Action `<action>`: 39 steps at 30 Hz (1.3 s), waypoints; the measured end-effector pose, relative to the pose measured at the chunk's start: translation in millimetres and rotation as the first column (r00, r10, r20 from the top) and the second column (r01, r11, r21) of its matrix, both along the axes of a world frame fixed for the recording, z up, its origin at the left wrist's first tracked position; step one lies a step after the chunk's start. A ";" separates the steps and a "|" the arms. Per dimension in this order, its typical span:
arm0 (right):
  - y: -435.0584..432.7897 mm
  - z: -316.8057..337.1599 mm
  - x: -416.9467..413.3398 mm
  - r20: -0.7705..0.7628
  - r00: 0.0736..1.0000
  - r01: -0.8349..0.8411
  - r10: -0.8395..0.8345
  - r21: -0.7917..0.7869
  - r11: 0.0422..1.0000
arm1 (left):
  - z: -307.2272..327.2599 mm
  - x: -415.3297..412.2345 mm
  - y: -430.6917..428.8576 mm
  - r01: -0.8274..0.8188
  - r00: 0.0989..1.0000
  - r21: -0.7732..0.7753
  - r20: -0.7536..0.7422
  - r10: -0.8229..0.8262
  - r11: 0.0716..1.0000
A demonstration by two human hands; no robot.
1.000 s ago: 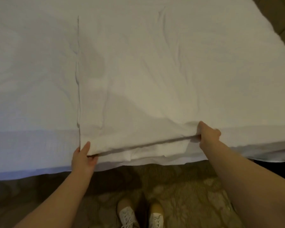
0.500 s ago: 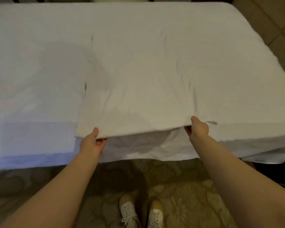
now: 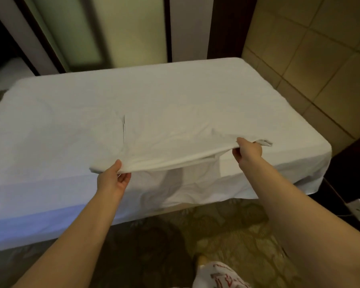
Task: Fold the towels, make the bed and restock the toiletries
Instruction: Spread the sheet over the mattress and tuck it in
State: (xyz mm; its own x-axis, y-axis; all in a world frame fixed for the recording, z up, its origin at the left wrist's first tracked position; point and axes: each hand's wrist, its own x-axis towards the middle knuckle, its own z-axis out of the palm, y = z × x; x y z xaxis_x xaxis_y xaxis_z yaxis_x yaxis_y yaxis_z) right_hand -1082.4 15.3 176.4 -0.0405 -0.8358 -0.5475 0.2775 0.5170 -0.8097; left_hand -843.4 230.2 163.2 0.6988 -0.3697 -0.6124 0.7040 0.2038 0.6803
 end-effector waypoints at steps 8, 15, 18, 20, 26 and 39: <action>81.5 26.0 -35.7 0.065 0.996 0.065 -0.065 0.010 0.998 | 23.2 -26.3 57.1 -0.003 0.999 -0.056 0.045 0.005 0.998; 90.2 32.0 -43.9 0.108 0.990 0.089 -0.087 -0.022 0.996 | 36.2 -30.7 56.7 -0.027 0.998 -0.072 0.053 0.031 0.997; 72.1 32.8 -32.2 0.110 0.989 0.105 -0.101 -0.036 0.994 | 42.1 -19.0 38.7 -0.042 0.998 -0.073 0.046 0.046 0.996; 51.6 31.9 -17.4 0.129 0.985 0.125 -0.119 -0.040 0.991 | 43.2 -5.3 19.0 -0.066 0.997 -0.072 0.036 0.069 0.995; -55.8 13.2 64.4 0.080 0.989 0.127 -0.122 -0.053 0.991 | 26.7 62.8 -76.3 -0.134 0.990 -0.015 0.046 0.134 0.991; -287.4 -125.6 237.0 -0.214 0.950 -0.209 0.229 0.109 0.972 | -97.5 234.3 -291.5 -0.060 0.997 0.234 -0.024 0.067 0.970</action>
State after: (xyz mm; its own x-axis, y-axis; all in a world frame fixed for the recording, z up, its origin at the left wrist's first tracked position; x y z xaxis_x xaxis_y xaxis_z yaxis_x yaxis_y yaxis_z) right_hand -845.4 -272.1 50.8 0.0088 -0.7891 -0.6143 -0.0338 0.6137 -0.7888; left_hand -609.1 -61.2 65.7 0.6952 -0.1694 -0.6986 0.7166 0.0871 0.6920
